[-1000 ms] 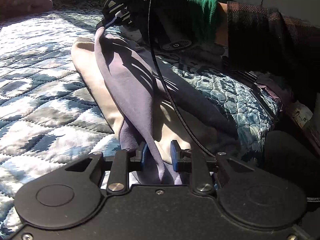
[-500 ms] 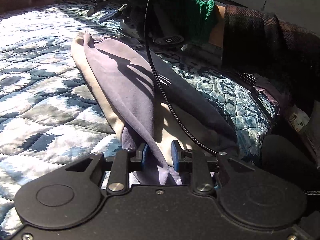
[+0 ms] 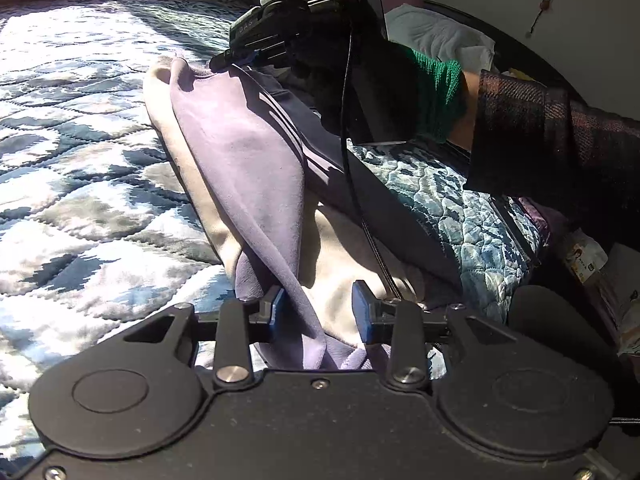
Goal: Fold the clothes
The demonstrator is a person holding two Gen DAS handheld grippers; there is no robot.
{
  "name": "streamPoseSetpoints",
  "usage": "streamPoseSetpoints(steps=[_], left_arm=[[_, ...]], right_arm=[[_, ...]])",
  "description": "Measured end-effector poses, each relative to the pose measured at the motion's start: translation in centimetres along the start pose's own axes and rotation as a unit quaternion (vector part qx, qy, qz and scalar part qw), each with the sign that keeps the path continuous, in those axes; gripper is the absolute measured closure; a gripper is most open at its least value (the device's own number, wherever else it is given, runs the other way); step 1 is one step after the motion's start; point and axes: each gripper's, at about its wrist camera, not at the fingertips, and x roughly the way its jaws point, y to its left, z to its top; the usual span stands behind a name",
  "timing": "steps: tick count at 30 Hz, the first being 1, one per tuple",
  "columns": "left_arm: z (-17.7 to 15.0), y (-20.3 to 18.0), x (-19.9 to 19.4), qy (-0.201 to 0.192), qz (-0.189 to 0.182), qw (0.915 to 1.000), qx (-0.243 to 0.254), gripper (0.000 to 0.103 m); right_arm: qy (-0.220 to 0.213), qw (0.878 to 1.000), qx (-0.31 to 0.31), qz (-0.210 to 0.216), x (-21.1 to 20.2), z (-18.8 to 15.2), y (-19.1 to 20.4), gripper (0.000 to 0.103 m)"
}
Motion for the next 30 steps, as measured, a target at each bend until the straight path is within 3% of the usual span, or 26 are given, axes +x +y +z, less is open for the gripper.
streamPoseSetpoints(steps=[3,6,11,17,20,24,25,27,30], left_arm=[[0.1,0.0,0.0,0.001,-0.001,1.0000,0.000,0.069],[0.0,-0.6,-0.4,-0.002,-0.003,0.9999,0.015,0.050],[-0.4,-0.4,-2.0,-0.012,0.006,0.9998,0.017,0.049],[-0.5,1.6,-4.5,-0.046,0.011,0.9984,-0.031,0.049],[-0.1,3.9,-6.2,-0.095,0.020,0.9895,-0.107,0.050],[0.5,6.6,-7.3,-0.150,0.022,0.9681,-0.200,0.051],[0.8,6.8,-7.2,-0.158,0.022,0.9648,-0.209,0.051],[1.6,6.9,-6.6,-0.161,0.029,0.9632,-0.213,0.051],[2.9,6.9,-5.2,-0.163,0.041,0.9632,-0.209,0.051]], right_arm=[[0.007,1.000,-0.010,-0.009,0.6,0.1,0.2,0.093],[-0.009,1.000,-0.021,-0.019,-0.3,0.1,0.6,0.090],[-0.067,0.997,-0.050,-0.004,-5.3,-0.4,1.9,0.089],[-0.077,0.988,-0.116,0.062,-11.2,-5.1,5.0,0.089],[-0.066,0.983,-0.148,0.087,-12.7,-9.2,7.0,0.089],[-0.027,0.972,-0.217,0.087,-12.5,-15.1,10.2,0.091],[-0.014,0.965,-0.255,0.066,-12.0,-16.4,11.1,0.091],[-0.033,0.949,-0.312,0.027,-12.1,-18.5,12.5,0.090],[-0.065,0.958,-0.275,0.041,-14.1,-17.9,12.7,0.089]])
